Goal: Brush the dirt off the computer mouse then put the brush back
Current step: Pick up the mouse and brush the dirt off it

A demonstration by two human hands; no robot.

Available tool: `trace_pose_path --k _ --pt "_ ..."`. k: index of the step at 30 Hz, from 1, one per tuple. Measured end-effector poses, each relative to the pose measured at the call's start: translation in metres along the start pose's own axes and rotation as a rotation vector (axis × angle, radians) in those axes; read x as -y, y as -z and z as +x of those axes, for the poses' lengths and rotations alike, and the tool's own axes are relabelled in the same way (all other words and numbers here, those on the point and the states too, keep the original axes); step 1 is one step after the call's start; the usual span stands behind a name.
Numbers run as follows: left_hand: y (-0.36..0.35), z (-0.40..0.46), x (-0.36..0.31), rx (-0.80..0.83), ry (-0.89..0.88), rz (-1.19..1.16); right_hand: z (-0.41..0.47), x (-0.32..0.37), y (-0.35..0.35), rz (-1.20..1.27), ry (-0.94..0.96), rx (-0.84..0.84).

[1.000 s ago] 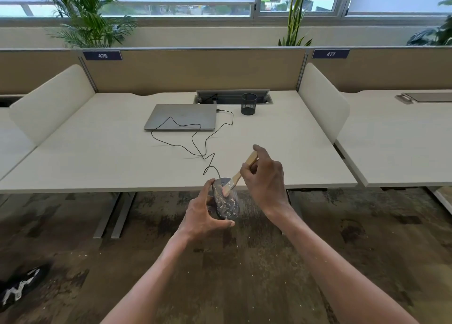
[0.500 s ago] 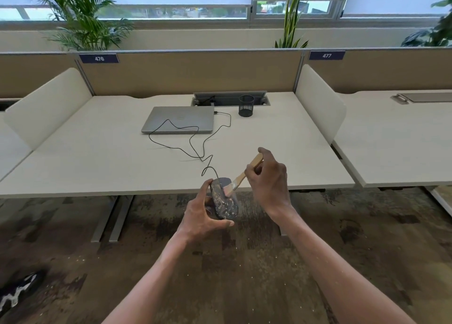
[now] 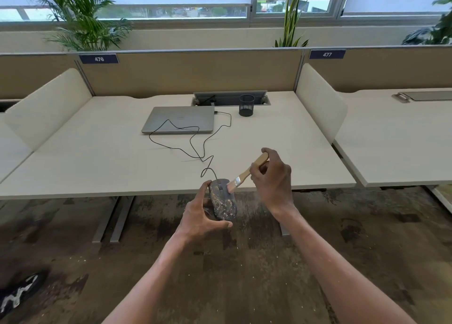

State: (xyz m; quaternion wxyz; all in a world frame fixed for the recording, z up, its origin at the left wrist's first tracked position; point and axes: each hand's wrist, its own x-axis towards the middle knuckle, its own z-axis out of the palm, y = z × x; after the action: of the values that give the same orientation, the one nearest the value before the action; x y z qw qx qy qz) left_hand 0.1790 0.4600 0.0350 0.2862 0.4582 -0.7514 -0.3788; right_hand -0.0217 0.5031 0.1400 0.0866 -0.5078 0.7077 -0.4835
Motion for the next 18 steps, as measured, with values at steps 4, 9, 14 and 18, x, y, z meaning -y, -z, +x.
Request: trace_pose_path --k 4,9,14,18 --pt "0.001 -0.002 0.002 -0.014 0.000 -0.018 -0.001 -0.010 -0.001 -0.020 -0.060 0.027" --pt "0.004 0.000 0.002 -0.015 0.008 -0.020 0.001 -0.012 0.002 -0.018 -0.058 -0.001" --pt "0.002 0.002 0.000 -0.025 0.016 -0.012 -0.004 0.007 -0.001 0.036 0.021 0.007" --pt "0.002 0.004 -0.003 -0.019 0.016 -0.016 -0.015 0.012 -0.008 0.031 0.068 0.035"
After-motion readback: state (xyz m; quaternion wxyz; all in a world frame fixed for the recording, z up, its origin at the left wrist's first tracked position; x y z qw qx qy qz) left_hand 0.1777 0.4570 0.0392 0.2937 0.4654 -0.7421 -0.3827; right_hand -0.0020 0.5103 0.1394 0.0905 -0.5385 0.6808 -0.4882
